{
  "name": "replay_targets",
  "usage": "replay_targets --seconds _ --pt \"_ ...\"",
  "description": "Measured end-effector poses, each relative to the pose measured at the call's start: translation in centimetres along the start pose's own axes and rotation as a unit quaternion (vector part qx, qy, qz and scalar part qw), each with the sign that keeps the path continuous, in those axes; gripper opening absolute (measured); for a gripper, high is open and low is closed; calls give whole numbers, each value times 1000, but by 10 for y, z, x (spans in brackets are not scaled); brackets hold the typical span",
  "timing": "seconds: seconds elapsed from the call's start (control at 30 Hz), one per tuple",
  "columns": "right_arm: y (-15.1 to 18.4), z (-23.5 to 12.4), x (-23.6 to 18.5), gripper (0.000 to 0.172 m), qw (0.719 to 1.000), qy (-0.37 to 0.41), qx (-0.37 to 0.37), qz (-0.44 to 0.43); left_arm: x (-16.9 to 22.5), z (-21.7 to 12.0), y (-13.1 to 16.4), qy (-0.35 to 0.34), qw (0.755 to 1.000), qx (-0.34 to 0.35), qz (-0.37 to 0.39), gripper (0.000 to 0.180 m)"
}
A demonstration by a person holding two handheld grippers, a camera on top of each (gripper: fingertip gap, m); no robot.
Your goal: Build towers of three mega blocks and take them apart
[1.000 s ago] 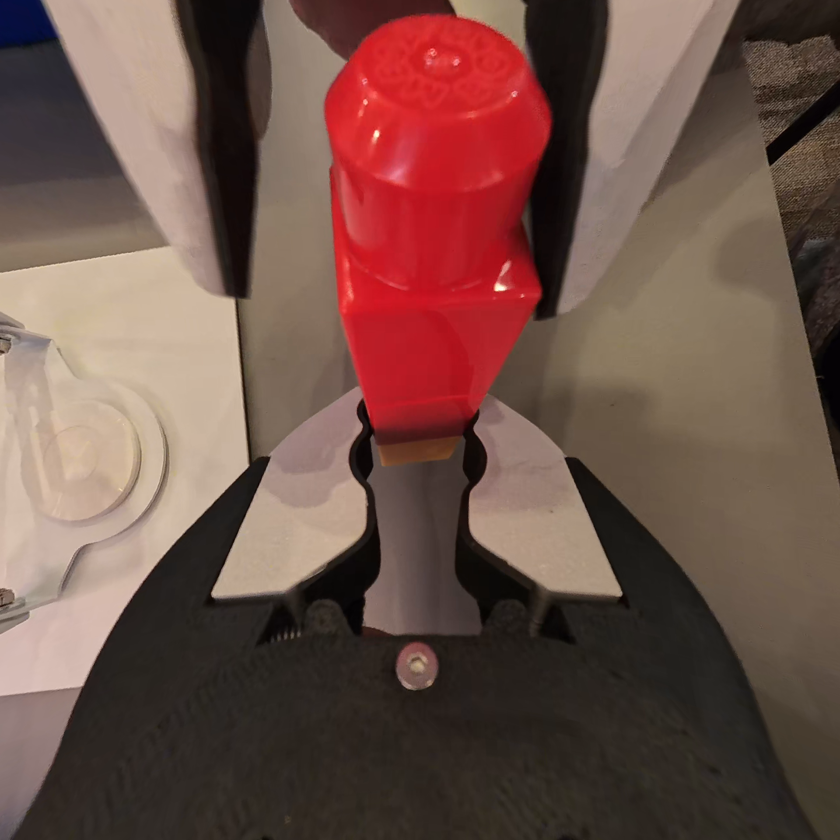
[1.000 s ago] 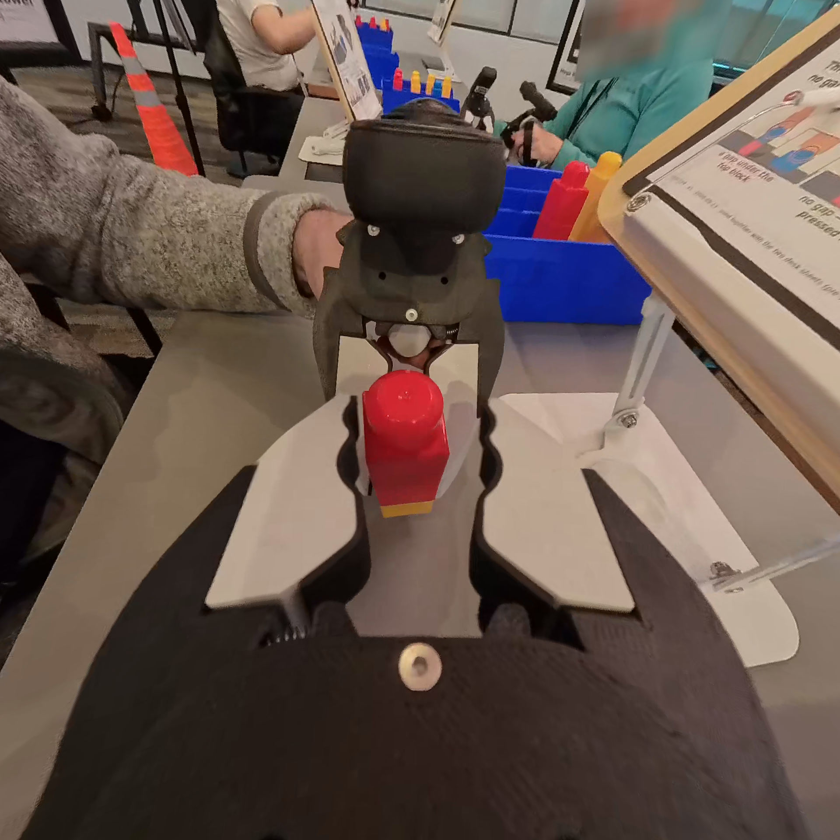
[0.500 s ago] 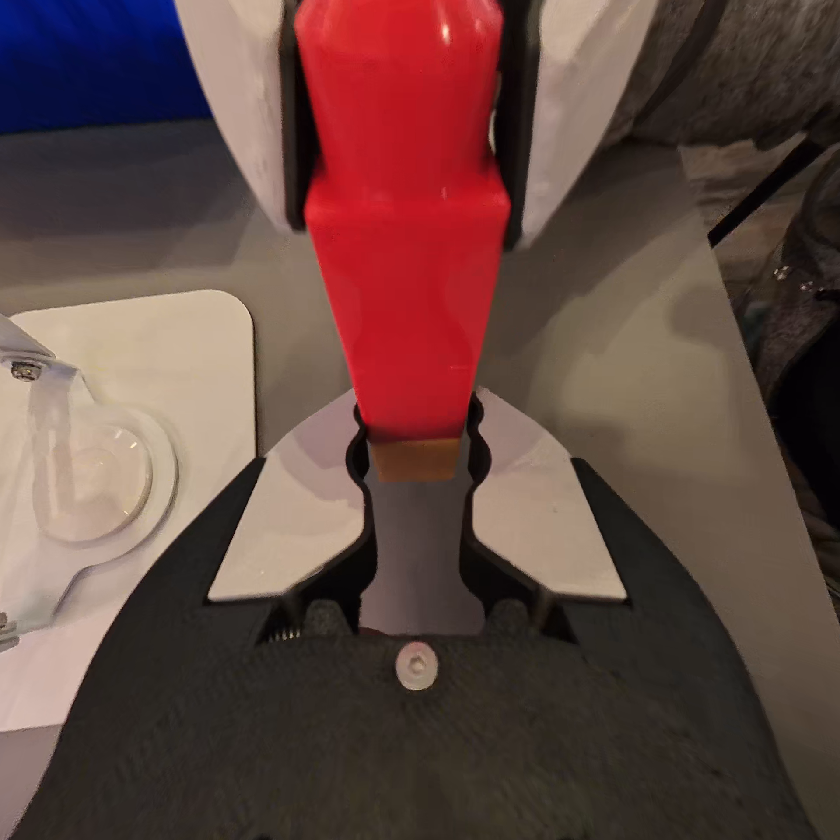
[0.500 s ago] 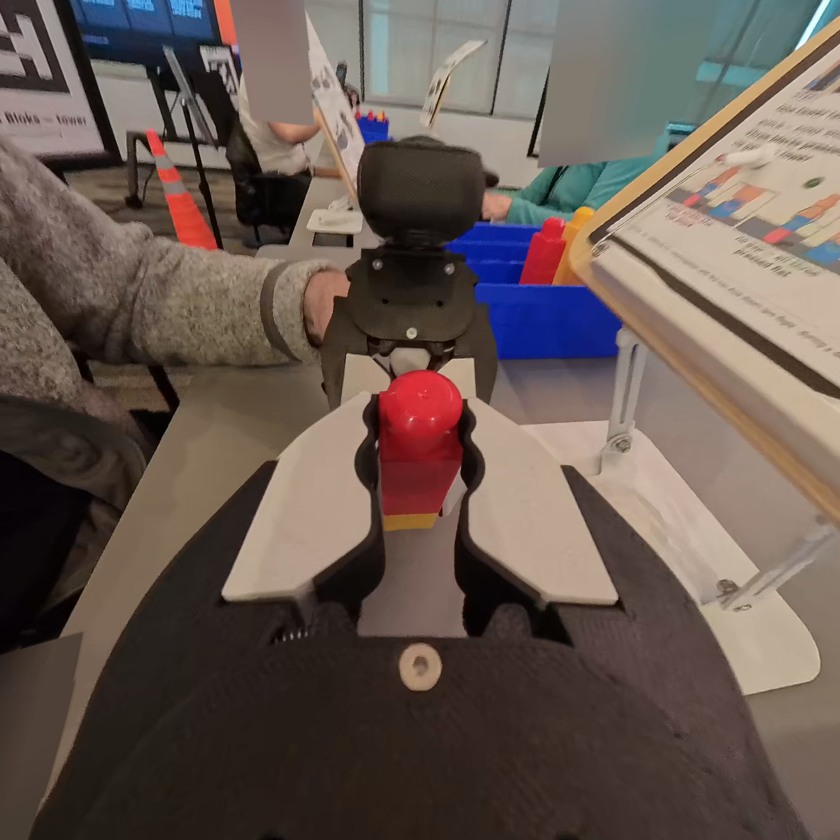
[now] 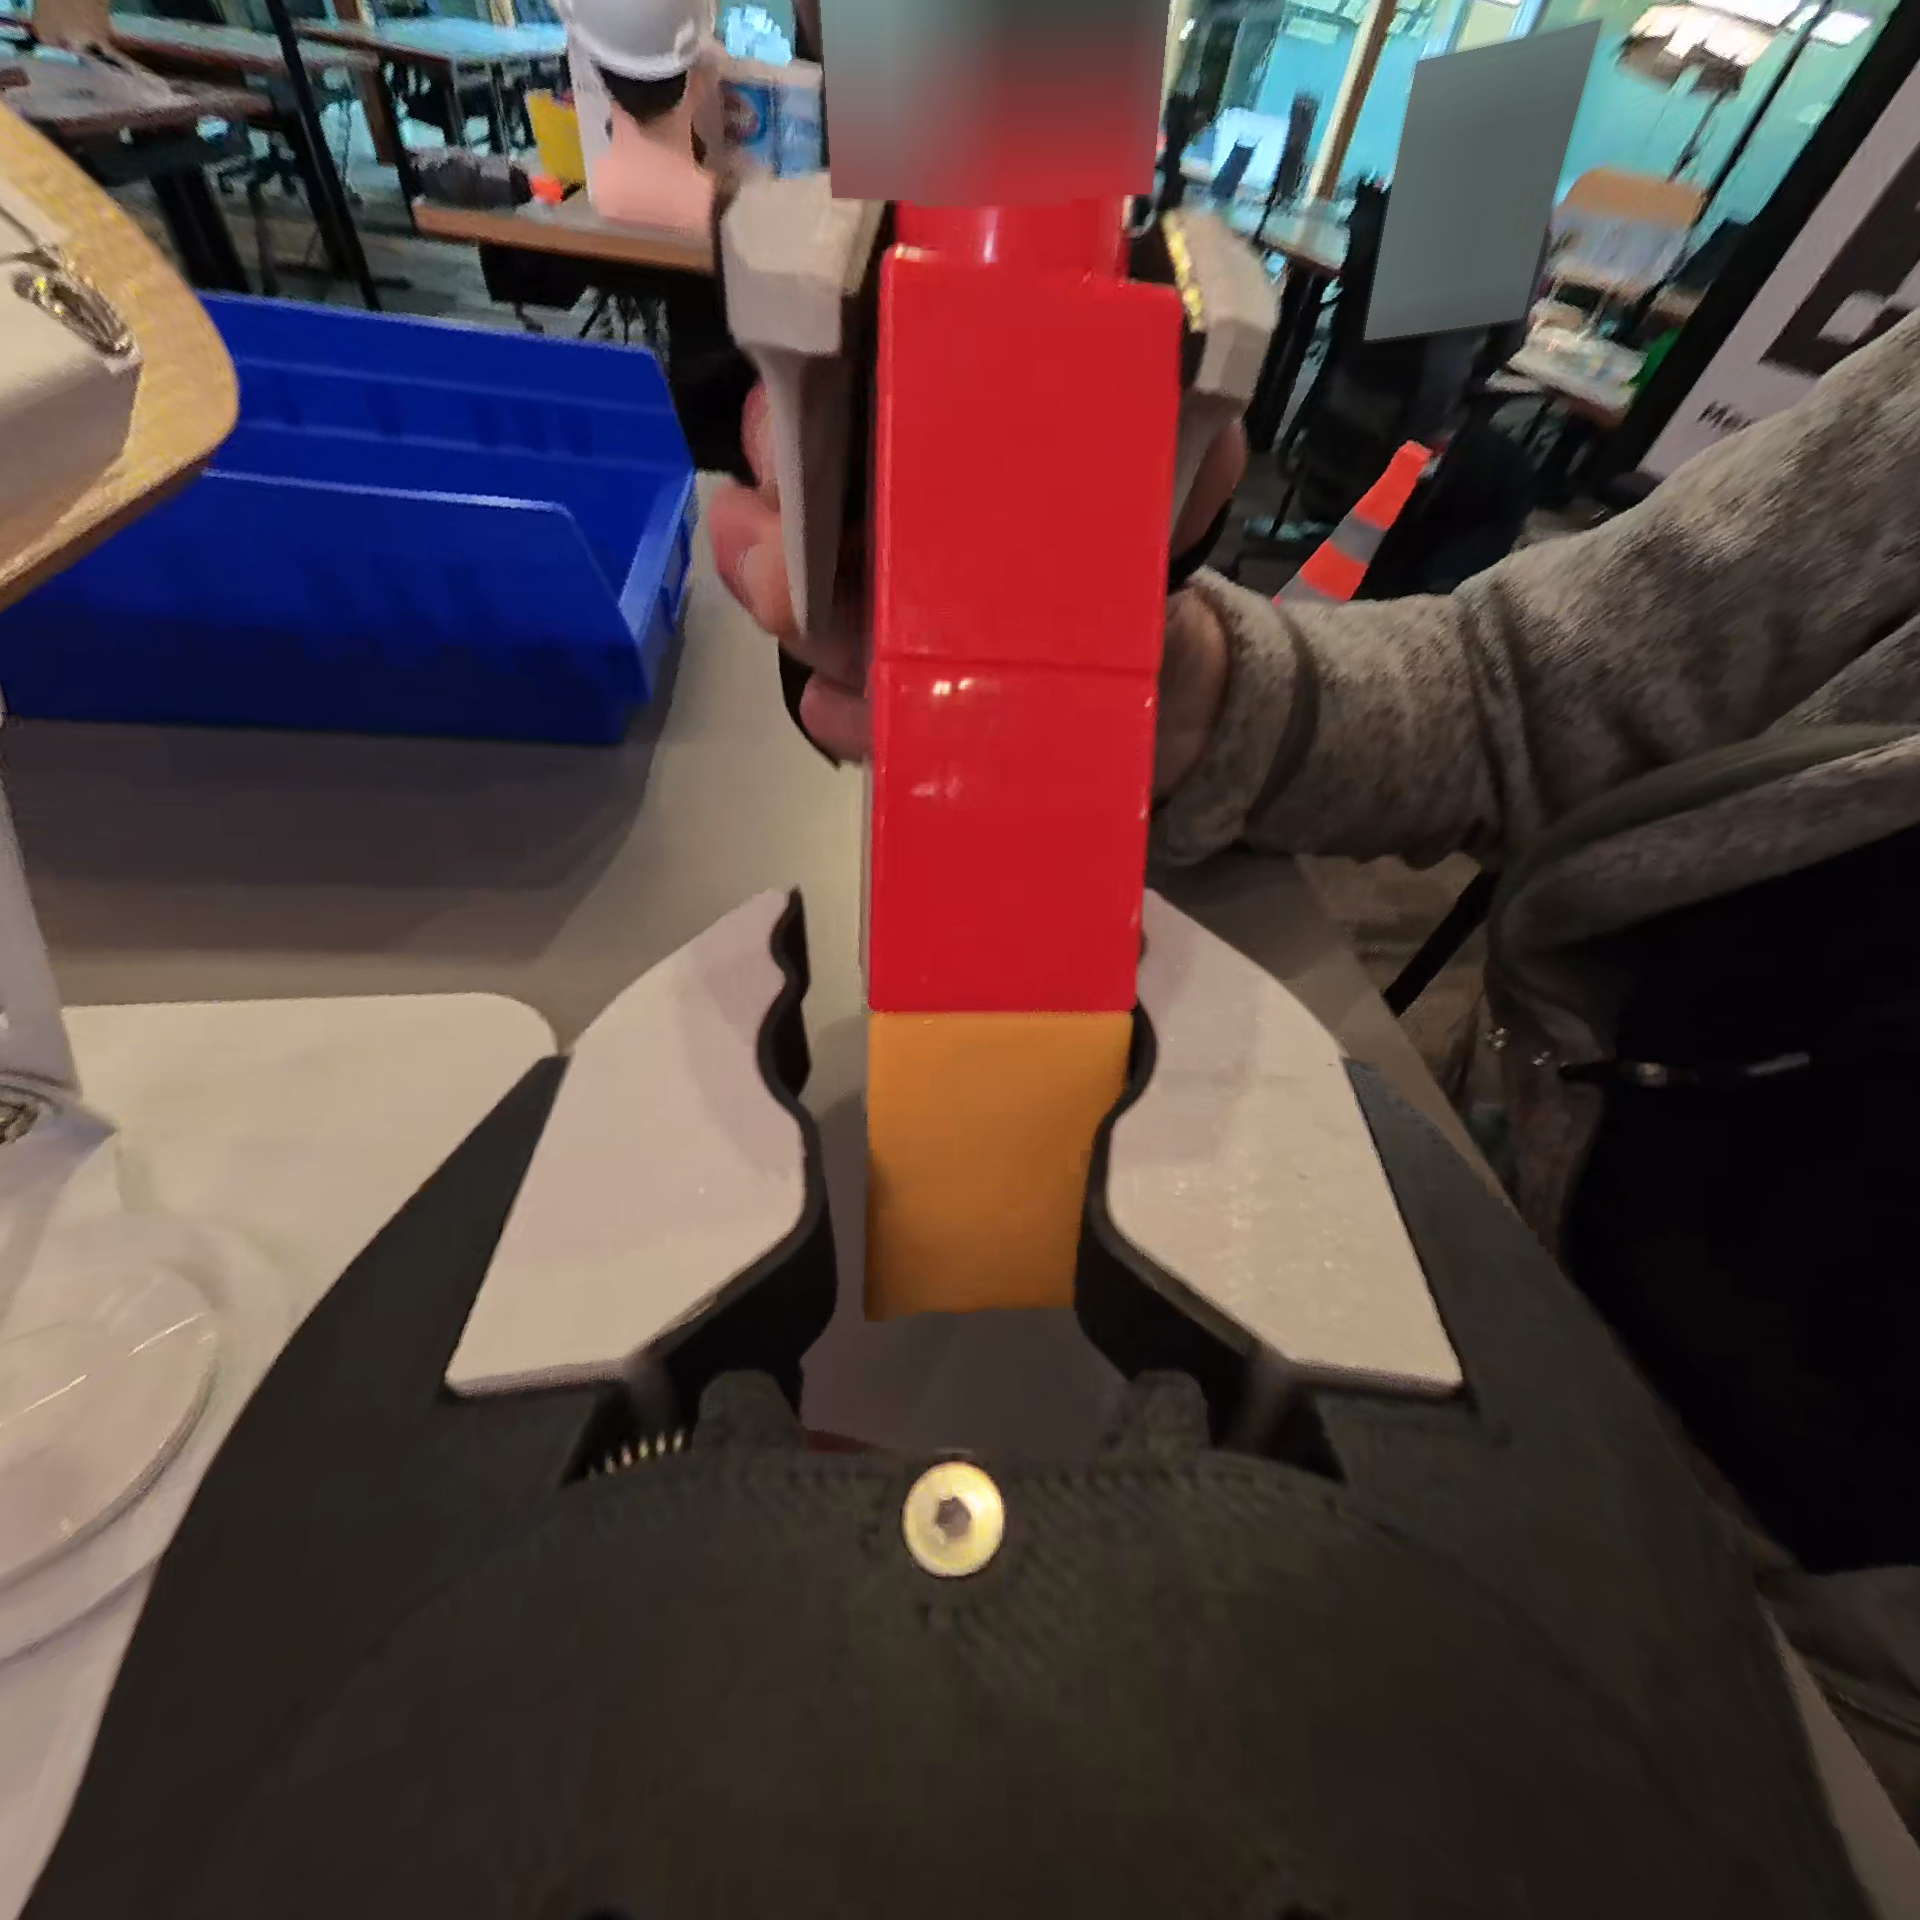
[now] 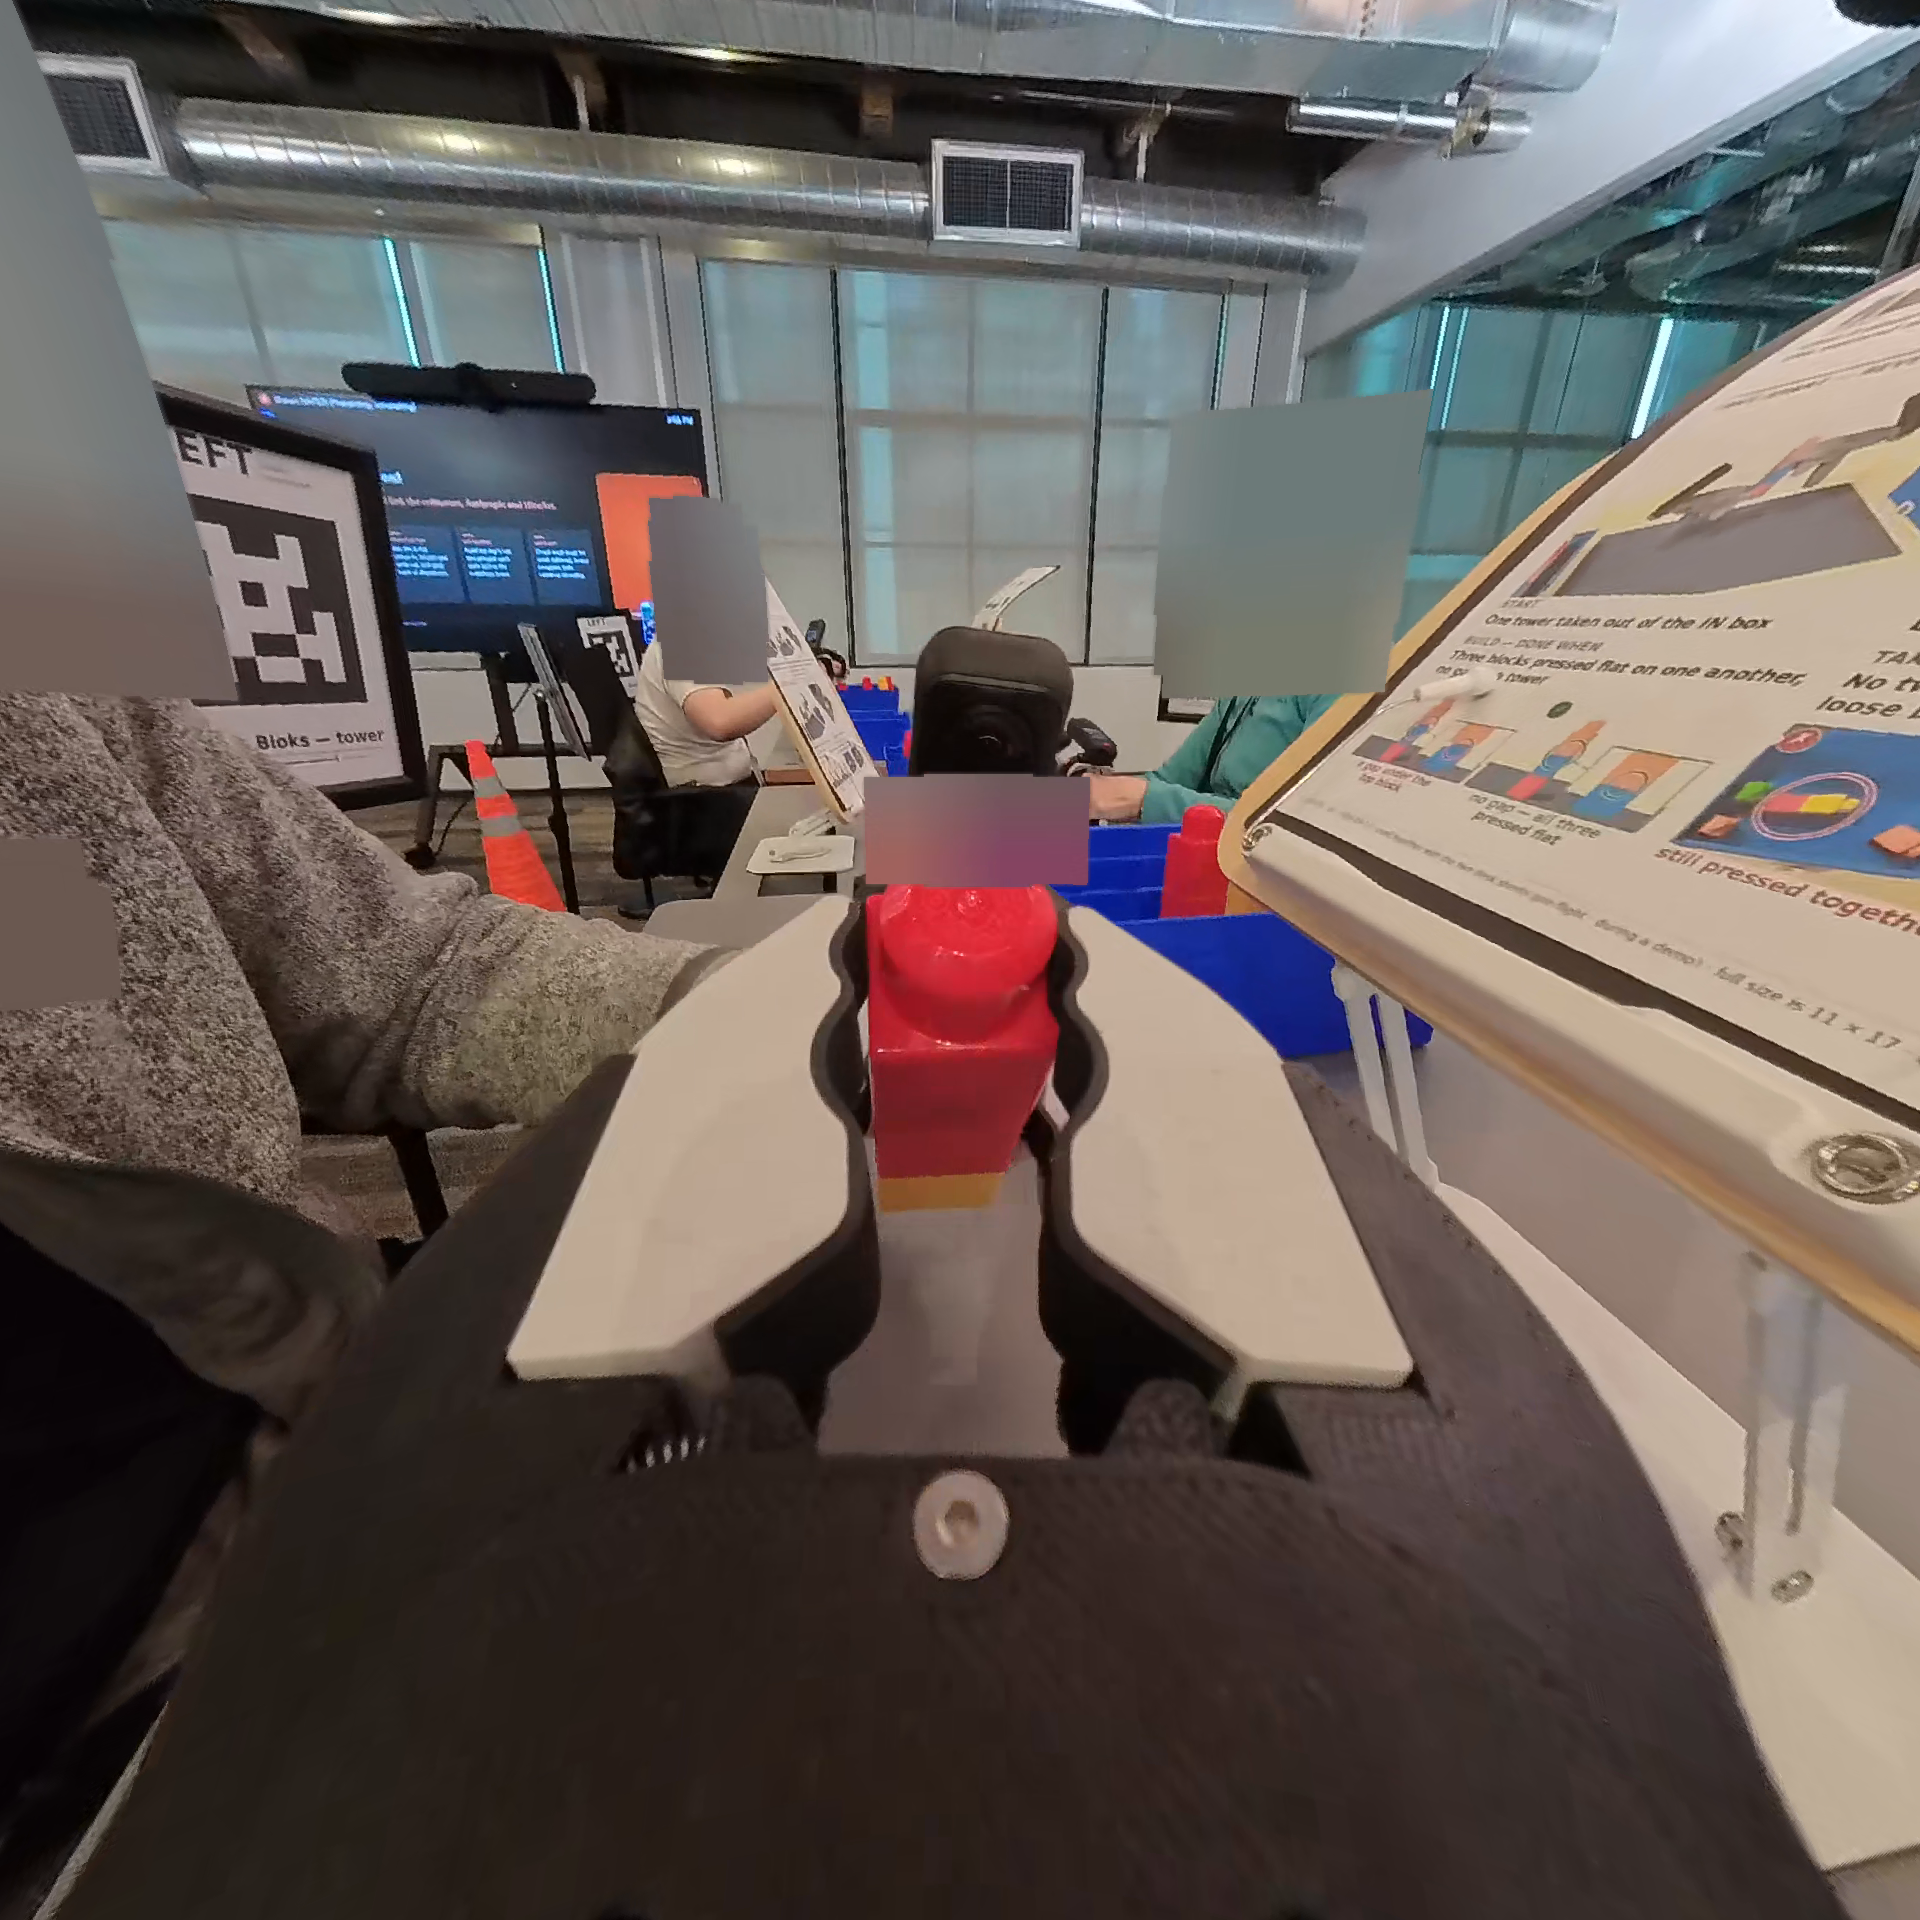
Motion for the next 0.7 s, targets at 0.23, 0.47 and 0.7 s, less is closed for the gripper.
replay_targets --seconds 0.23,0.47,0.7 --pt "1 0 1 34 1000 -3 9 11 3 1 -2 6 1000 11 4 42" --pt "3 0 0 34 1000 -9 -2 5 2 -2 2 -4 1000 -19 11 42" --pt "8 -1 0 36 1000 -13 -25 -2 0 -6 9 -11 998 -58 12 41"
Point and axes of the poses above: each gripper's, where its closed fingertips meet, z out along the fingers, y out of its underside, x = y × z across the jaws, the point moved 1 cm from there along -z, back along the fingers, and after that the axes turned 4 degrees about x, right-handed, at the moved point
